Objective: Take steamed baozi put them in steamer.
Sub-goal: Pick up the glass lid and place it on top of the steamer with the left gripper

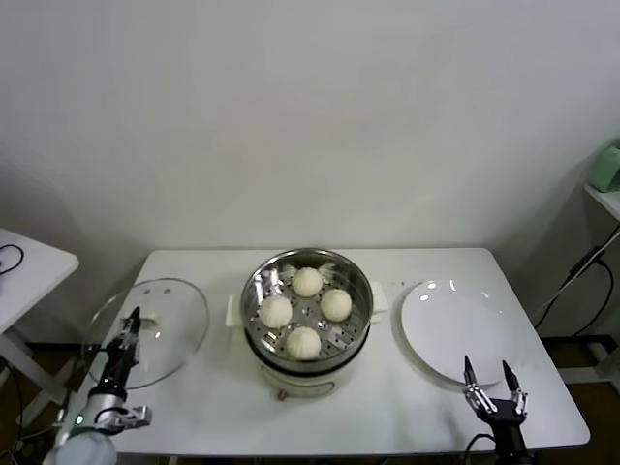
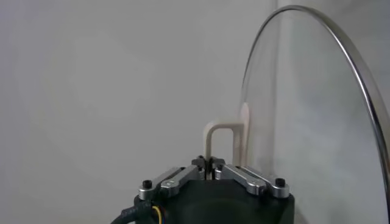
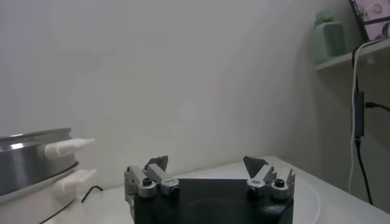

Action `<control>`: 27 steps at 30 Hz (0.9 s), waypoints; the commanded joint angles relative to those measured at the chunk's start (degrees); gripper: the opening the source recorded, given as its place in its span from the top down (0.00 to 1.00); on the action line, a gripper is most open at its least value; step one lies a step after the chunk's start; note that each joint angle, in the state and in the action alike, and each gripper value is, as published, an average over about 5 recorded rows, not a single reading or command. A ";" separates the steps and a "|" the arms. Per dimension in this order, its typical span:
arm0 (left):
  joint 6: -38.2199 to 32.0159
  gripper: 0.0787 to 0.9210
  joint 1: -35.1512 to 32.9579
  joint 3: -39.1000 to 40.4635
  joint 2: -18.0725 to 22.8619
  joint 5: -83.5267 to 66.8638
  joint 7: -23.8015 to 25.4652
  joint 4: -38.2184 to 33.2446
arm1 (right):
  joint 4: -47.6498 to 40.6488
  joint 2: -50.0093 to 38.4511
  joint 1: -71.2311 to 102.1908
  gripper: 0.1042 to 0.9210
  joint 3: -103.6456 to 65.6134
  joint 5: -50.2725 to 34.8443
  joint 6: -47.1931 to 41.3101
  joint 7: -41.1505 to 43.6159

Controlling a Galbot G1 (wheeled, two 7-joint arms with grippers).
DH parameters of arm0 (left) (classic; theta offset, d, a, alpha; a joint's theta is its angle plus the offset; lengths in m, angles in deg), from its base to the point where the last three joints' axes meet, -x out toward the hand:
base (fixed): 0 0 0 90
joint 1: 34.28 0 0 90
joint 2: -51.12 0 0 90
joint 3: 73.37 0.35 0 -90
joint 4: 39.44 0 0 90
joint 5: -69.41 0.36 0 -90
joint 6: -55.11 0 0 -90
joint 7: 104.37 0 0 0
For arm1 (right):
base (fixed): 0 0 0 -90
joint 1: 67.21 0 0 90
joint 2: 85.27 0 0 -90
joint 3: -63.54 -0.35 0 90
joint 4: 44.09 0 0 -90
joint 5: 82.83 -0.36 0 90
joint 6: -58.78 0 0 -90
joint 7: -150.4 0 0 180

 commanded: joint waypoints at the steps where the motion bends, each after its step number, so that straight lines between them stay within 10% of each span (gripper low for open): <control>1: 7.54 0.93 -2.94 0.94 -6.15 -6.37 10.58 -15.08 | -0.26 -0.73 0.00 0.12 0.38 0.16 -0.19 -0.03; 13: 26.78 0.93 -5.07 4.54 -13.13 -12.67 22.72 -28.90 | -1.08 -1.34 -0.47 0.12 1.30 0.35 0.04 -0.02; 27: 40.82 0.93 -3.11 22.59 -10.49 -5.32 24.17 -34.76 | -1.75 -1.94 -0.90 0.12 1.96 1.06 -0.08 -0.01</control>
